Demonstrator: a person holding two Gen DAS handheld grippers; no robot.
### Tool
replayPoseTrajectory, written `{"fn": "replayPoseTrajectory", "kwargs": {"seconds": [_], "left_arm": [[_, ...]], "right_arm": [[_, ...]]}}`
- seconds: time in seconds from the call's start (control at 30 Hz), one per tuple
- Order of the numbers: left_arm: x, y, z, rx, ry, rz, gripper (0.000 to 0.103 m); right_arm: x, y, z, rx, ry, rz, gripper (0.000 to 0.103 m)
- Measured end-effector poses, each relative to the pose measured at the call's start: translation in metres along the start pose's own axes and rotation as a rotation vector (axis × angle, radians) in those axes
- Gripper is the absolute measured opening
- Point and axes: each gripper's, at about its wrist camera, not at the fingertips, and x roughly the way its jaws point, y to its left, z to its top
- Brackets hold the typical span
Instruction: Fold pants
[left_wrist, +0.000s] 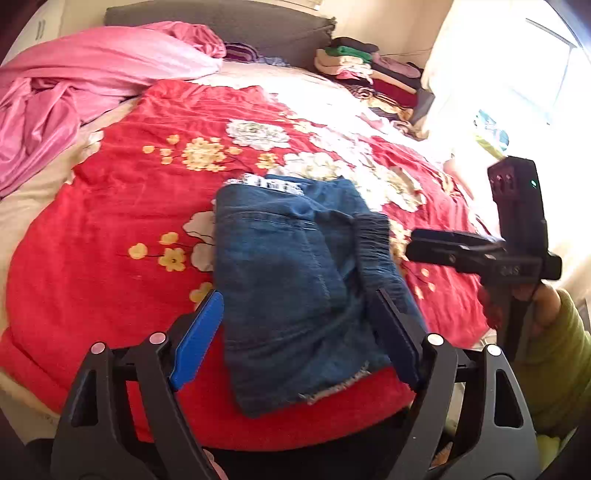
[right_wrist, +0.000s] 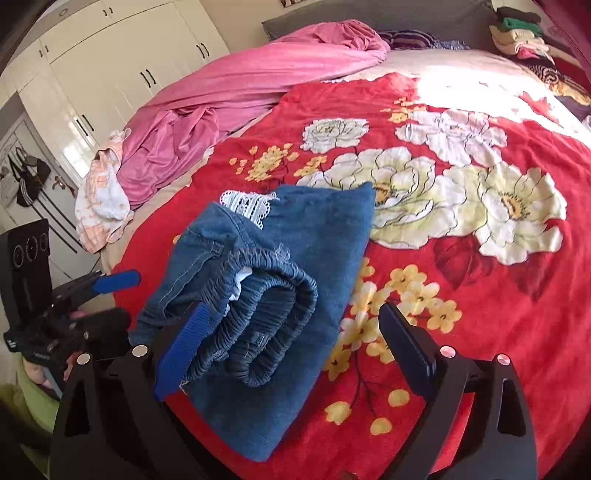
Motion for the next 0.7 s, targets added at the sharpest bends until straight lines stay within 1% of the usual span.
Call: {"fn": "replayPoseTrajectory", "kwargs": {"seconds": [0.07,0.13,0.23,0.33,0.37,0.43,0.5,0.53,0.57,0.6,0.63,0.67,0.7], "left_arm": [[0.007,0.011,0.004,-0.027,0.001,0.037,0.075],[0.017,0.02,0.008,-0.057,0.015,0.049,0.076],[0.037,0.028,0.013,-0.061,0.05,0.073,0.076],[0.057,0.034,0.015,-0.068,0.091,0.068,0.076],[0.061,0.035,0.015,-0.071,0.098,0.063,0.076],[0.065,0.036,0.015,-0.087,0.094,0.03,0.076],[0.066,0.038,0.018,-0.116,0.086,-0.037,0.075],[0.066,0.039,0.019,-0.13,0.083,-0.058,0.071],[0.065,0.037,0.02,-0.134,0.08,-0.078,0.065],[0.063,0.035,0.022,-0.128,0.076,-0.097,0.064],[0.062,0.032,0.024,-0.122,0.075,-0.092,0.064],[0.061,0.03,0.027,-0.118,0.073,-0.091,0.064],[0.059,0.03,0.03,-0.12,0.072,-0.097,0.062]], "right_arm": [[0.007,0.0,-0.005,0.027,0.017,0.031,0.093],[0.014,0.001,-0.008,0.052,0.032,0.063,0.093],[0.022,0.001,-0.009,0.092,0.037,0.094,0.097],[0.037,-0.003,-0.01,0.123,0.074,0.1,0.099],[0.041,-0.004,-0.01,0.131,0.077,0.102,0.099],[0.046,-0.006,-0.008,0.131,0.062,0.112,0.099],[0.049,-0.004,-0.005,0.111,0.049,0.117,0.098],[0.049,-0.002,-0.003,0.091,0.038,0.12,0.09],[0.049,0.002,-0.001,0.072,0.028,0.122,0.073],[0.049,0.005,0.002,0.057,0.023,0.13,0.072],[0.048,0.007,0.005,0.047,0.016,0.131,0.07],[0.047,0.009,0.008,0.038,0.008,0.134,0.066],[0.044,0.011,0.011,0.032,-0.001,0.138,0.063]]}}
